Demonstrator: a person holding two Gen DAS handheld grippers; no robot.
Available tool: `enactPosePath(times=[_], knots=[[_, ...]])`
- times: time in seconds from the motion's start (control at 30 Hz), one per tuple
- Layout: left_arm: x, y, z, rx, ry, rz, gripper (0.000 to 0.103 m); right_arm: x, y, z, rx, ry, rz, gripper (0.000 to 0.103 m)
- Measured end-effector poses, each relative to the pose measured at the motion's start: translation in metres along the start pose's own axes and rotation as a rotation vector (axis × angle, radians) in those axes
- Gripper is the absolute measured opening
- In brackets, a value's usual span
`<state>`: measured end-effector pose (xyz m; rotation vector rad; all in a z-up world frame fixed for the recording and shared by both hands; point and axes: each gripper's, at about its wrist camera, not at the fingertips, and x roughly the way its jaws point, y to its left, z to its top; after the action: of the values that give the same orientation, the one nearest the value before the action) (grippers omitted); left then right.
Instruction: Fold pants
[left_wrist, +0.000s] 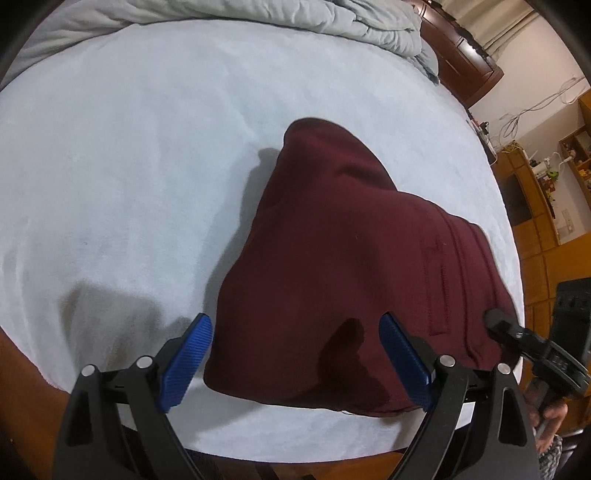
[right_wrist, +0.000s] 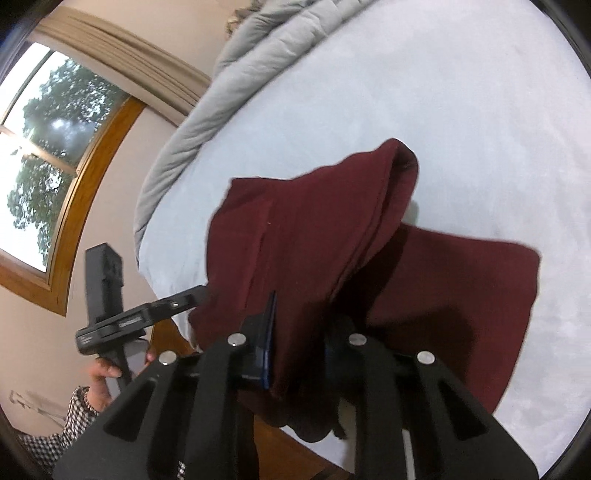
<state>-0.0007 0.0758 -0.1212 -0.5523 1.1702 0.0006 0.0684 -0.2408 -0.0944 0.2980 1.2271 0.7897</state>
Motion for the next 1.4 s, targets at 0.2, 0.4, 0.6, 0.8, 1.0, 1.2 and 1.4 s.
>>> enactPosePath(times=[0.2,0.4,0.6,0.8,1.0,1.2,1.4], knots=[[-0.005,-0.012,0.001,0.024,-0.01,-0.018,0.092,-0.039,0.0,-0.002,-0.009,-0.049,-0.014,0.018],[0.001,-0.031,0.0,0.076,0.006,-0.022,0.092,-0.062,-0.027,-0.014,0.036,-0.075,-0.041,0.018],[0.018,-0.04,-0.003,0.097,0.042,0.004,0.092,-0.036,-0.075,-0.039,0.176,-0.005,-0.079,0.019],[0.032,-0.038,-0.005,0.094,0.079,0.017,0.093,-0.019,-0.094,-0.051,0.223,0.026,-0.083,0.031],[0.028,-0.039,-0.004,0.101,0.075,0.018,0.093,-0.043,-0.083,-0.034,0.17,-0.017,-0.115,0.043],[0.019,-0.048,-0.007,0.135,0.051,0.031,0.093,-0.042,-0.099,0.006,0.199,-0.063,-0.151,0.053],[0.021,-0.051,-0.008,0.143,0.056,0.044,0.093,-0.019,-0.115,0.033,0.213,-0.036,-0.164,0.036]])
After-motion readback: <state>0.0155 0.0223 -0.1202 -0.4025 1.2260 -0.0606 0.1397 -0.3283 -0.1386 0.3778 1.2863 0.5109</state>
